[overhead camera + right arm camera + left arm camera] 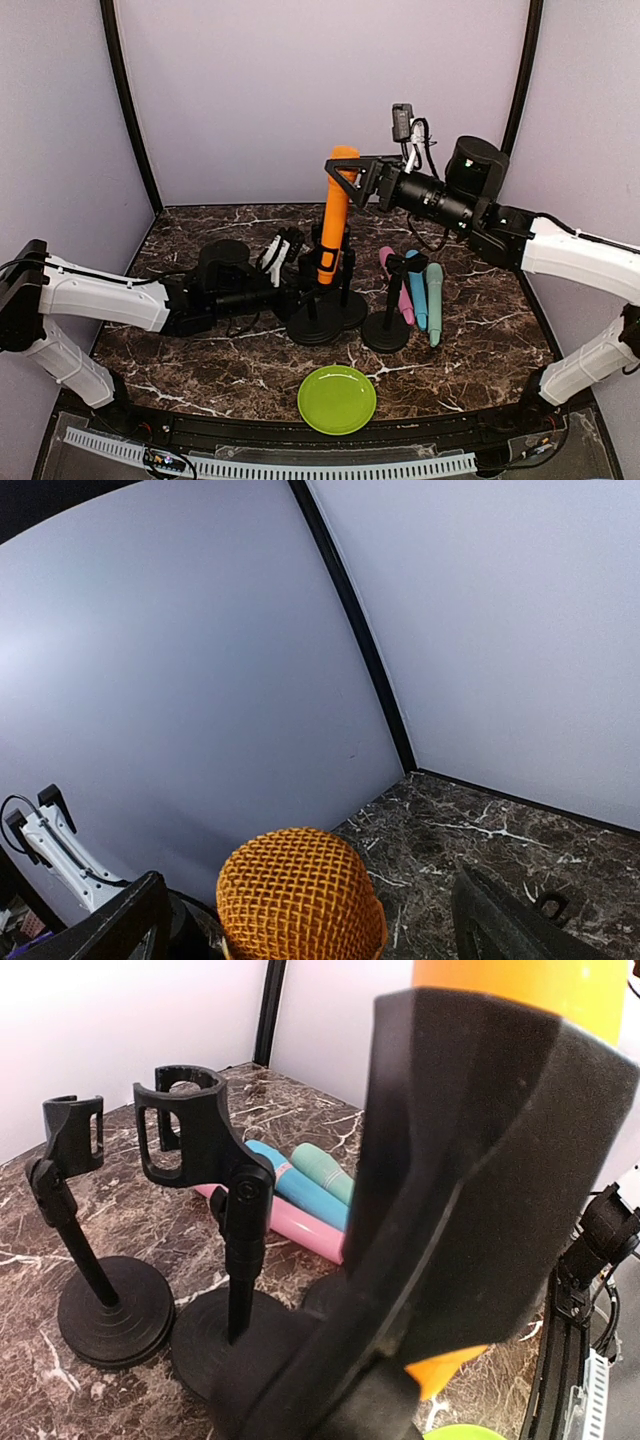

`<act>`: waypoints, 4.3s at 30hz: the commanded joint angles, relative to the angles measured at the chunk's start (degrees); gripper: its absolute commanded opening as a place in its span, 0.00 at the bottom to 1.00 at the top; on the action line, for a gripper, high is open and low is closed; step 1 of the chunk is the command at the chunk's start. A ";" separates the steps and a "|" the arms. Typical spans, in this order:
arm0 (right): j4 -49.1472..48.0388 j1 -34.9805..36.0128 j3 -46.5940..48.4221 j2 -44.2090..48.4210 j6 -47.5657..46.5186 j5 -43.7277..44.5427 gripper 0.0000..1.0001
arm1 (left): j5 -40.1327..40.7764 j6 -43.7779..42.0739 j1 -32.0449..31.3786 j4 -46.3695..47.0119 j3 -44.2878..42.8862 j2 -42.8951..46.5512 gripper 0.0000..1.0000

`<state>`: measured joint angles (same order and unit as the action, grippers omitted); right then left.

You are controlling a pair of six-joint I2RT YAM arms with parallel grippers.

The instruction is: Remove the microphone from the stand

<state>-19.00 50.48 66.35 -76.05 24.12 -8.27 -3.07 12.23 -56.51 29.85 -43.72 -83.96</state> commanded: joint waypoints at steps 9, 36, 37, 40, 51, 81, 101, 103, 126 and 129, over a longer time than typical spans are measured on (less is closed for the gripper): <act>4.76 4.71 5.41 -8.64 -5.32 10.28 0.62 | 1.97 1.04 -0.09 5.97 -0.71 4.85 0.00; -5.02 4.15 -1.92 -3.99 -4.87 14.30 0.00 | -1.24 -4.24 0.27 -12.01 -0.01 11.89 0.81; -5.28 3.73 -2.19 -3.75 -4.44 13.45 0.00 | -3.08 -4.76 0.53 -13.02 -0.34 12.60 0.83; -6.19 2.11 -3.19 -3.07 -3.25 9.94 0.00 | -9.35 -6.43 2.83 -18.08 -2.39 13.74 0.86; -10.18 -0.82 -6.19 -0.85 -2.81 -1.47 0.00 | -24.58 -11.85 7.84 -31.79 -15.00 6.72 0.89; -11.87 -0.83 -5.25 -2.28 -3.71 -9.75 0.00 | -28.04 -13.02 8.09 -30.28 -20.99 -2.61 0.39; -10.70 -0.82 -6.06 -2.41 -0.89 -0.90 0.00 | -20.62 -16.41 8.13 -28.28 -16.46 1.85 0.00; -9.79 -0.74 -5.68 -2.63 -0.24 1.68 0.00 | -18.42 -16.64 8.11 -27.89 -16.01 2.10 0.00; -5.77 -1.14 -3.42 -3.65 -1.64 3.90 0.00 | -19.83 -16.64 8.16 -27.60 -16.55 0.48 0.00; -7.50 -1.88 -4.20 -2.99 -2.33 -1.06 0.00 | -21.98 -17.19 8.17 -27.96 -16.54 0.75 0.00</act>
<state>-20.32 50.26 61.28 -81.49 23.03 -4.05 -22.52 -2.83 -49.01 3.09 -59.72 -84.40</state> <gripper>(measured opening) 0.349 0.239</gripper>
